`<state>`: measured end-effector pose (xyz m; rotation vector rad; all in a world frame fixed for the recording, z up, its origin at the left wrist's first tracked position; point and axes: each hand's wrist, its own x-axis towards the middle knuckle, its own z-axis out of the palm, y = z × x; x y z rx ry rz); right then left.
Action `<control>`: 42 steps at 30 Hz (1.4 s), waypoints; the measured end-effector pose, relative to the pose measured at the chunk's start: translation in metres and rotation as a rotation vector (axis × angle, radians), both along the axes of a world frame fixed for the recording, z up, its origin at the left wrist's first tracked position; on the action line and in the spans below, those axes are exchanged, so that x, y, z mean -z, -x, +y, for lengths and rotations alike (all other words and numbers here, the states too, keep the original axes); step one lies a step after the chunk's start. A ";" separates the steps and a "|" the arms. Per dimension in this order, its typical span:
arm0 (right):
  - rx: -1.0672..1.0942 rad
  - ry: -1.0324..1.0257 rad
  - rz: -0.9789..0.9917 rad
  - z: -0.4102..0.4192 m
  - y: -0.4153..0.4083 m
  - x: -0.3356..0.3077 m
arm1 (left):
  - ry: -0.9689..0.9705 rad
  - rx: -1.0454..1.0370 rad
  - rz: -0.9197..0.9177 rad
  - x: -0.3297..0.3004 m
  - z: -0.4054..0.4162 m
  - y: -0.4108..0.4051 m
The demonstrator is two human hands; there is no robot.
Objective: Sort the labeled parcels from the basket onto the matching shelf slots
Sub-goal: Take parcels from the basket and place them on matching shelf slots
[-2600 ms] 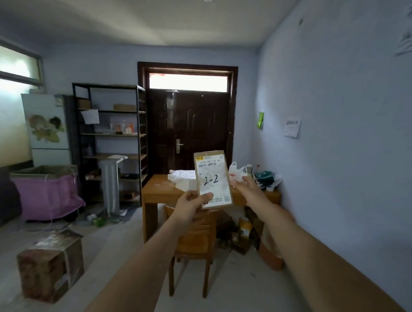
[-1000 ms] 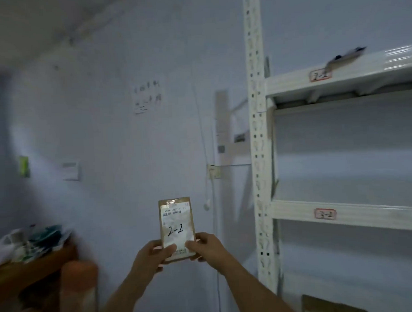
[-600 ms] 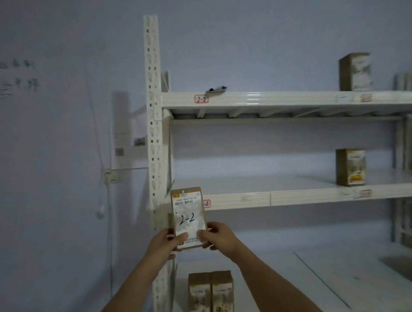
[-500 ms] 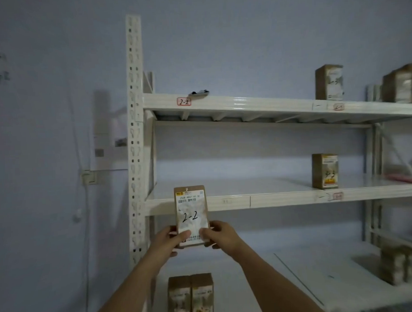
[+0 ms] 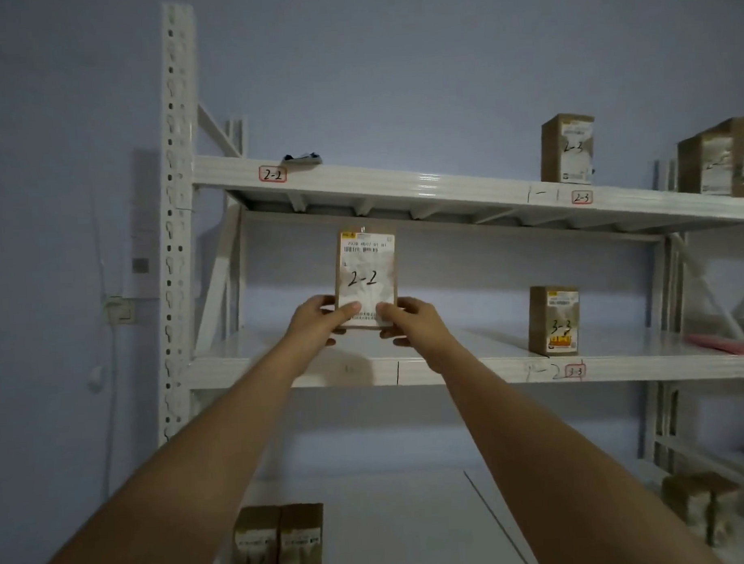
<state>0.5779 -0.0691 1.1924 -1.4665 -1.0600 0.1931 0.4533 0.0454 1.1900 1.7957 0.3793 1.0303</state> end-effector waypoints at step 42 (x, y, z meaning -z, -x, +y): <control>-0.008 -0.427 -0.393 0.249 0.042 -0.242 | -0.450 -0.419 -0.304 -0.239 0.227 0.044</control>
